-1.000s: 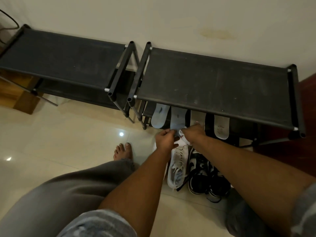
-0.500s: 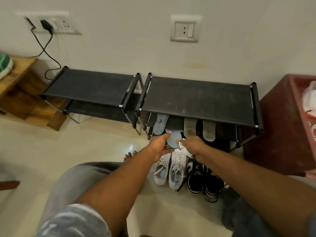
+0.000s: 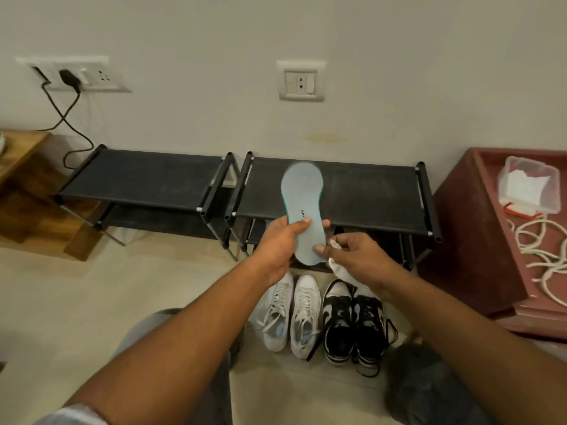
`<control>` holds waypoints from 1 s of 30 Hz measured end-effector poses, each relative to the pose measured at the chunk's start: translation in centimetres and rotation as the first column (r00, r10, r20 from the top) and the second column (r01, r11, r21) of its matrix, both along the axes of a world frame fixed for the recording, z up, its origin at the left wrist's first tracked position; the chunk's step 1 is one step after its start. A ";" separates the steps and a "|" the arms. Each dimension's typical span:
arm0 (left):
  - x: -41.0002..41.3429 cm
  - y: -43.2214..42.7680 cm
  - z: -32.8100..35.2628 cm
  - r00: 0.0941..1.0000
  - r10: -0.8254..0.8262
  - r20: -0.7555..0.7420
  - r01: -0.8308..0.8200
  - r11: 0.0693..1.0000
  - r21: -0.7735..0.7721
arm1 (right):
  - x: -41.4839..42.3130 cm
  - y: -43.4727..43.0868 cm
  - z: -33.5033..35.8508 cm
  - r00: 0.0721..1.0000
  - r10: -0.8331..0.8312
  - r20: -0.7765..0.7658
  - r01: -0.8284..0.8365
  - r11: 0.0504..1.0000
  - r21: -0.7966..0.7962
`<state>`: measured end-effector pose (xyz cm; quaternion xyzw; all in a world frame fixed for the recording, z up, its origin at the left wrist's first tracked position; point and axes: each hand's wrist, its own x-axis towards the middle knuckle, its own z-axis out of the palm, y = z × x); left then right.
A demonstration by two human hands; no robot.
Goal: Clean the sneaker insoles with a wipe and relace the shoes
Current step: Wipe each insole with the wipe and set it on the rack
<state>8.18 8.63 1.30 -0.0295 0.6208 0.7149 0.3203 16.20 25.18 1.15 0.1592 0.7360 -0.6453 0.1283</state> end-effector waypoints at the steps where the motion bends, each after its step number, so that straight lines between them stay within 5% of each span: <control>1: -0.7 0.1 0.0 1.000 -0.004 -0.031 0.004 1.000 -0.004 | -0.7 0.6 0.2 1.000 -0.017 -0.011 0.017 1.000 -0.001; 6: -5.3 0.7 -0.3 0.994 0.000 -0.114 -0.010 0.996 -0.083 | -5.4 3.3 0.7 0.986 -0.132 -0.099 0.129 0.991 -0.035; 15: -8.7 2.7 -2.4 1.000 0.016 -0.012 -0.018 0.981 -0.191 | -11.1 4.8 -0.4 0.967 -0.214 -0.135 0.180 0.958 -0.225; 23: -8.5 3.2 -2.9 1.000 0.008 0.022 -0.005 0.989 -0.145 | -11.1 3.8 -0.8 0.916 0.028 -0.401 0.080 0.964 0.252; 30: -8.8 3.4 -3.0 0.996 0.048 0.075 -0.041 0.995 -0.087 | -11.4 3.7 -1.5 0.799 0.214 -0.562 0.299 0.669 0.680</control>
